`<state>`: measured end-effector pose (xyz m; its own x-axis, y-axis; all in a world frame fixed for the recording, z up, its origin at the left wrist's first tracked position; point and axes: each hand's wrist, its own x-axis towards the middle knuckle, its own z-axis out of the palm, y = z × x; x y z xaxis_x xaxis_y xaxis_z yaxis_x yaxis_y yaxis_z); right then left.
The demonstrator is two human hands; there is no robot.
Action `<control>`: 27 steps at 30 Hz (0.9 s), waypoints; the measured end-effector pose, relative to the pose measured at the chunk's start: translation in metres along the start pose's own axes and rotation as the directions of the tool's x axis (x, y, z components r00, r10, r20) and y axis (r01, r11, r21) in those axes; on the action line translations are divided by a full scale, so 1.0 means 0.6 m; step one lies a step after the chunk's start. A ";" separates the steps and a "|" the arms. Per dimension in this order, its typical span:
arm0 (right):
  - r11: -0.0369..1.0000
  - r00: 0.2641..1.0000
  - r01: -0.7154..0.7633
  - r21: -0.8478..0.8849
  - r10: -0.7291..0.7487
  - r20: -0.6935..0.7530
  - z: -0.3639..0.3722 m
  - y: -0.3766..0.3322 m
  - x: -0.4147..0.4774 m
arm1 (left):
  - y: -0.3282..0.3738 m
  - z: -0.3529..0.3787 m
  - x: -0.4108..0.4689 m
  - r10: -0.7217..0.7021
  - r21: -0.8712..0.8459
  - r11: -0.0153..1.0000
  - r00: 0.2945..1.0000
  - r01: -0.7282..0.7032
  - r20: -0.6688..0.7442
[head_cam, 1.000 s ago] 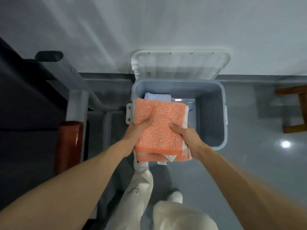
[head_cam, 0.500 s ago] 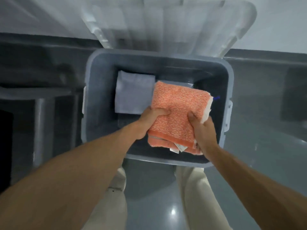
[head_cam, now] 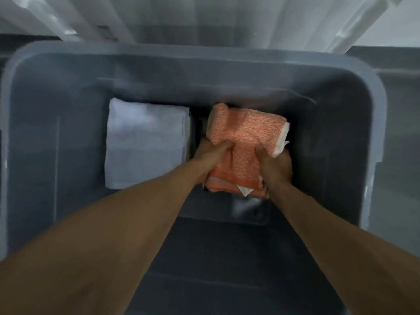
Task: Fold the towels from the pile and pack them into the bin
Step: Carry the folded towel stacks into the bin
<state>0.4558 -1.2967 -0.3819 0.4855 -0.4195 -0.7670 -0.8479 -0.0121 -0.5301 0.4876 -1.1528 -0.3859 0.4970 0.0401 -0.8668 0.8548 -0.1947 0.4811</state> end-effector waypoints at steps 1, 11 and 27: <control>1.000 1.000 -0.002 -0.006 0.002 -0.017 0.003 0.003 0.009 | -0.003 0.006 0.009 0.002 0.001 1.000 1.000 -0.002 -0.017; 0.942 0.988 0.094 -0.321 -0.128 -0.087 -0.011 -0.036 -0.088 | 0.019 -0.024 -0.092 0.002 0.089 0.996 0.999 -0.006 0.046; 0.967 0.992 0.120 -0.227 -0.109 0.059 -0.022 -0.311 -0.625 | 0.204 -0.358 -0.583 0.121 0.171 0.977 0.991 -0.129 0.058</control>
<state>0.4295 -1.1492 0.0094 0.5869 -0.3612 -0.7246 -0.8096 -0.2679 -0.5222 0.4505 -0.9802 0.0047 0.5874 -0.0405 -0.8083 0.7450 -0.3631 0.5596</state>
